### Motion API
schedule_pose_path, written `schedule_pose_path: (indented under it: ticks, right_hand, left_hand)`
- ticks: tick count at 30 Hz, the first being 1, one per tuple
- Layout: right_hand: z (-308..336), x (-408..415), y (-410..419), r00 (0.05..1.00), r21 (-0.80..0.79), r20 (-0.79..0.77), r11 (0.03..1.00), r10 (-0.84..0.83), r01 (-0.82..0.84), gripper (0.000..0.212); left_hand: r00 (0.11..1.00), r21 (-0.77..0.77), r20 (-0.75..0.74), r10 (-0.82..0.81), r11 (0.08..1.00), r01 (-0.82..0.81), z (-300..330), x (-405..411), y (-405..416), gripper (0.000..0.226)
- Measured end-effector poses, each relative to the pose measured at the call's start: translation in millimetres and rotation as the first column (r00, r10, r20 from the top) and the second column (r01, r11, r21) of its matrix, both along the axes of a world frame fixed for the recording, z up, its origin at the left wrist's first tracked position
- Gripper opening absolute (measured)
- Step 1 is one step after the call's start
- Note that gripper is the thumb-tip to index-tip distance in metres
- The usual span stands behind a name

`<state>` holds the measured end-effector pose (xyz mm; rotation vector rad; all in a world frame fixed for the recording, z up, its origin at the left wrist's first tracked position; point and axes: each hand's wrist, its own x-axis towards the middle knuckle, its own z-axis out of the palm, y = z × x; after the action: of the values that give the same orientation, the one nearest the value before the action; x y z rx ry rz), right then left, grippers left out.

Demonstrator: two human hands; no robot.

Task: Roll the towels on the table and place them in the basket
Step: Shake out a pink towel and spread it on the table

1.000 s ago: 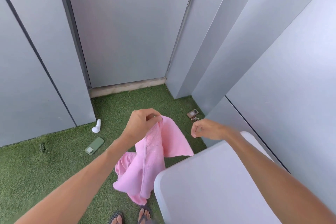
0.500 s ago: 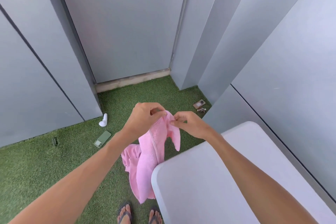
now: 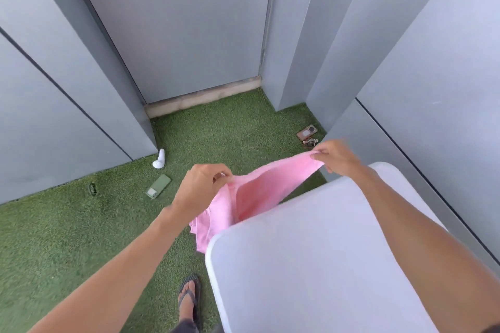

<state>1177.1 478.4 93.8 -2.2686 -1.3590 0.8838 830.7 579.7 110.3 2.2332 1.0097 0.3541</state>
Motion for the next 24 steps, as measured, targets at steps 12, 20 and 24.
schedule_pose_path:
  ticks: [12,20,24]
  right_hand:
    - [-47.6,147.9,-61.0,0.714,0.001,-0.037,0.715,-0.699,0.7,0.015]
    - [-64.7,163.8,-65.9,0.603,0.195,-0.115,0.577,-0.789,0.793,0.039]
    - [-66.8,163.2,-69.6,0.74,0.231,0.007,0.721,-0.673,0.654,0.029]
  left_hand:
    - [0.948,-0.041,-0.283,0.142,0.986,-0.16,-83.0,-27.7,-71.2,0.023]
    - [0.949,-0.009,-0.126,0.289,0.956,-0.293,-83.6,-40.1,-97.1,0.008]
    - [0.926,-0.018,-0.061,0.373,0.927,-0.374,-87.8,-51.8,-111.1,0.011]
